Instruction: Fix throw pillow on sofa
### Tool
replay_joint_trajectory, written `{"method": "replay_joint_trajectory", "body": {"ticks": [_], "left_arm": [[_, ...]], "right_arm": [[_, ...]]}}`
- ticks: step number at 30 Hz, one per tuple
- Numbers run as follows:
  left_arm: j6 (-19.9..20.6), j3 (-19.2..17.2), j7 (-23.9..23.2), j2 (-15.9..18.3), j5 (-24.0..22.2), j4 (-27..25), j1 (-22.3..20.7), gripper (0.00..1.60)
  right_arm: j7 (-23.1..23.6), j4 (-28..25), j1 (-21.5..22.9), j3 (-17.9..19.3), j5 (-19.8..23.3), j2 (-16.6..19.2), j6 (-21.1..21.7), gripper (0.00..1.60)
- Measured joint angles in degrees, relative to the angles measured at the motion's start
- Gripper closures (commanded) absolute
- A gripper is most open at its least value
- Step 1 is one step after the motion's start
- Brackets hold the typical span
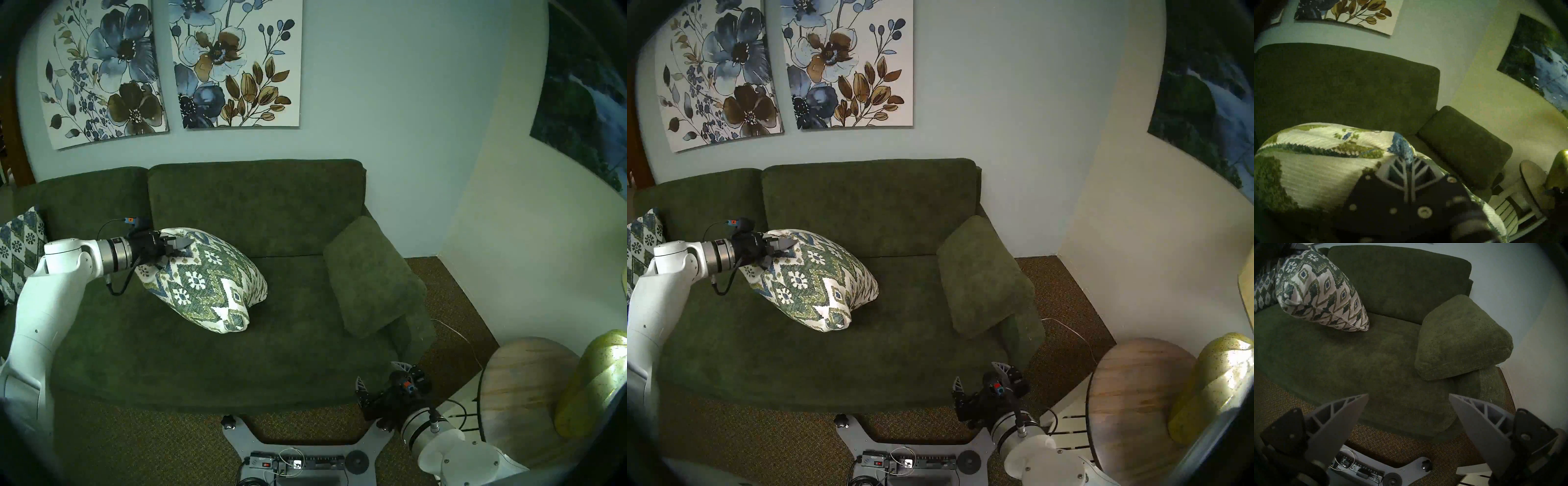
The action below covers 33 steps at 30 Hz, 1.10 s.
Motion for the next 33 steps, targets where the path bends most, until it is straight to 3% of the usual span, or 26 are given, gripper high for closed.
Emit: {"method": "replay_joint_trajectory", "body": {"ticks": [14,21,28,33], "left_arm": [[13.38,0.50,1.36,-1.69,-1.40,-9.54,-0.06,1.60],[20.69,0.35,6.03,-3.04,-1.79,-15.20,1.07,1.60],[22.29,-0.33,12.14,-4.94,-2.28,-20.67,3.48,1.60],[22.31,-2.01,19.76,-7.57,-3.35,-26.08,7.19,1.60]], "right_arm": [[0.00,0.00,0.10,-0.01,0.00,-0.01,0.00,0.00],[0.00,-0.03,0.11,-0.01,0.00,-0.02,0.00,0.00],[0.00,-0.06,0.10,-0.01,0.00,-0.02,0.00,0.00],[0.03,-0.09,0.10,-0.02,0.00,0.00,0.00,0.00]]}}
